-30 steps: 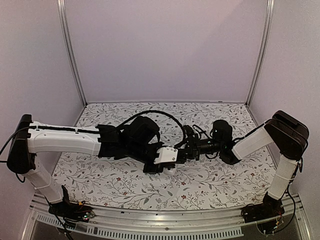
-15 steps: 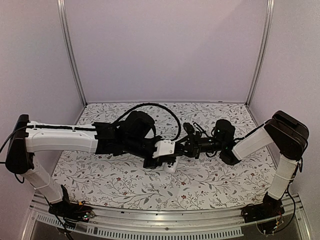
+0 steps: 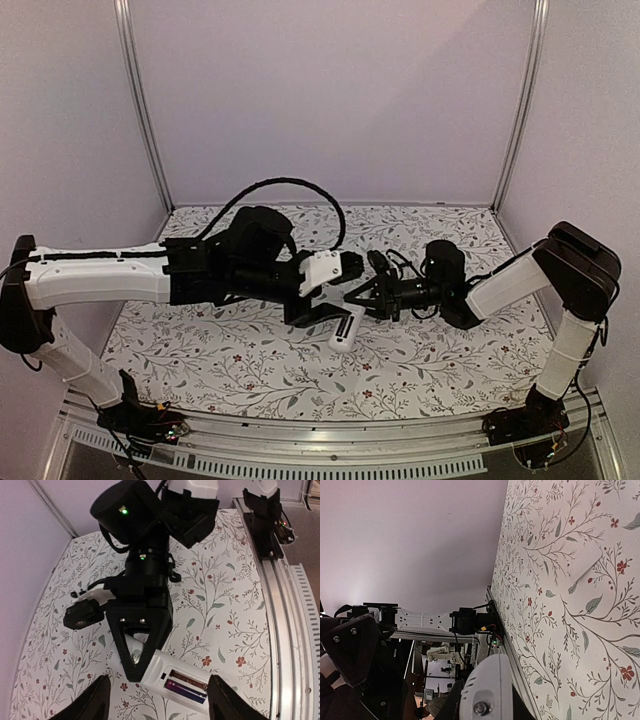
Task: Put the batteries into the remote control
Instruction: Load the battery into the battery compartment, then press the battery in the battery compartment.
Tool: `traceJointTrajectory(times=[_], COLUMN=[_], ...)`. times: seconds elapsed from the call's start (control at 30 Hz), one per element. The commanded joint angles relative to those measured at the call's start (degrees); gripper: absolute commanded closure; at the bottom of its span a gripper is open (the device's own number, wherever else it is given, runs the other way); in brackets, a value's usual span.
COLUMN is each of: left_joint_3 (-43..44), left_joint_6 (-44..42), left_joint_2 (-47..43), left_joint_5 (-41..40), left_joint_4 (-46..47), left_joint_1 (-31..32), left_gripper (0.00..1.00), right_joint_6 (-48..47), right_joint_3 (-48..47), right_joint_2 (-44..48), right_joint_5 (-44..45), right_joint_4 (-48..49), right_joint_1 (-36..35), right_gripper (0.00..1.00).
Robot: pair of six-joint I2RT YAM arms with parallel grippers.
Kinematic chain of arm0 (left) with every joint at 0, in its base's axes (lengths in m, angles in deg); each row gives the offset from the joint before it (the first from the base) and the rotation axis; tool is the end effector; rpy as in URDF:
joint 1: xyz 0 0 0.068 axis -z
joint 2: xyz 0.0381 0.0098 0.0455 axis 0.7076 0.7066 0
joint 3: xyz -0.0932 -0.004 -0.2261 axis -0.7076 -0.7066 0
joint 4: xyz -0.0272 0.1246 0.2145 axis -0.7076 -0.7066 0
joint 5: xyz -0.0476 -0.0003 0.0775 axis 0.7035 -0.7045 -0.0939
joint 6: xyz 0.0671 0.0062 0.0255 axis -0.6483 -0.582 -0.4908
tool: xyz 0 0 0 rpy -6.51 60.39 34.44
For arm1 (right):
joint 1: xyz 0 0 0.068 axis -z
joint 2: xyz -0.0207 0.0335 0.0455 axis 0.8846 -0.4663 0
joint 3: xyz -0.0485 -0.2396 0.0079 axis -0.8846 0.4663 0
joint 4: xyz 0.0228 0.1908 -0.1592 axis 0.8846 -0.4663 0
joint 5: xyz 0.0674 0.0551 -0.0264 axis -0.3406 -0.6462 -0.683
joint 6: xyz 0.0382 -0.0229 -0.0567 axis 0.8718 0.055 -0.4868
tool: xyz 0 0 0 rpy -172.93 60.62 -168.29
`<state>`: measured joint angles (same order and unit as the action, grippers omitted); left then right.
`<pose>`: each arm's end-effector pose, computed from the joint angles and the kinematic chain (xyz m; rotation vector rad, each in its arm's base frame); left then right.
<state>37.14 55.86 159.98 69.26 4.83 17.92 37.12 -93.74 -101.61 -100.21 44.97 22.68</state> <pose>0.1516 -0.3171 0.2483 1.5811 1.5276 -0.5514 0.2324 0.2526 0.1405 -0.2455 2.2504 2.0315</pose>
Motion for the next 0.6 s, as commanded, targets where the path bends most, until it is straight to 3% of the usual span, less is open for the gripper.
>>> traceJointTrajectory(times=[0.0,0.1,0.2,0.33,0.57], left_joint_3=[0.7,2.6,4.9,5.7,6.2], left_joint_6=[14.7,26.0,32.5,38.4,45.6], left_joint_2=[-2.1,-0.1,2.6,6.3,10.1], left_joint_5=[-8.1,-10.1,-6.1,1.8,6.6], left_joint_4=[3.6,0.1,-5.0,-5.2,-2.3], left_joint_1=[-0.1,-1.2,-2.3,-3.8,-5.3], left_gripper=[0.21,0.07,0.06,0.17,0.43], right_joint_6=[-4.0,-6.0,-8.2,-11.4,-15.9], right_joint_3=[0.8,0.9,1.1,0.8,0.3], right_joint_2=[3.2,5.3,7.9,11.0,14.9], right_joint_5=[1.8,2.9,3.7,4.4,5.0], right_joint_4=[-2.8,-4.7,-6.3,-9.7,-15.1], right_joint_1=[1.1,1.5,2.3,2.5,2.5], right_gripper=[1.0,1.0,1.0,1.0,1.0])
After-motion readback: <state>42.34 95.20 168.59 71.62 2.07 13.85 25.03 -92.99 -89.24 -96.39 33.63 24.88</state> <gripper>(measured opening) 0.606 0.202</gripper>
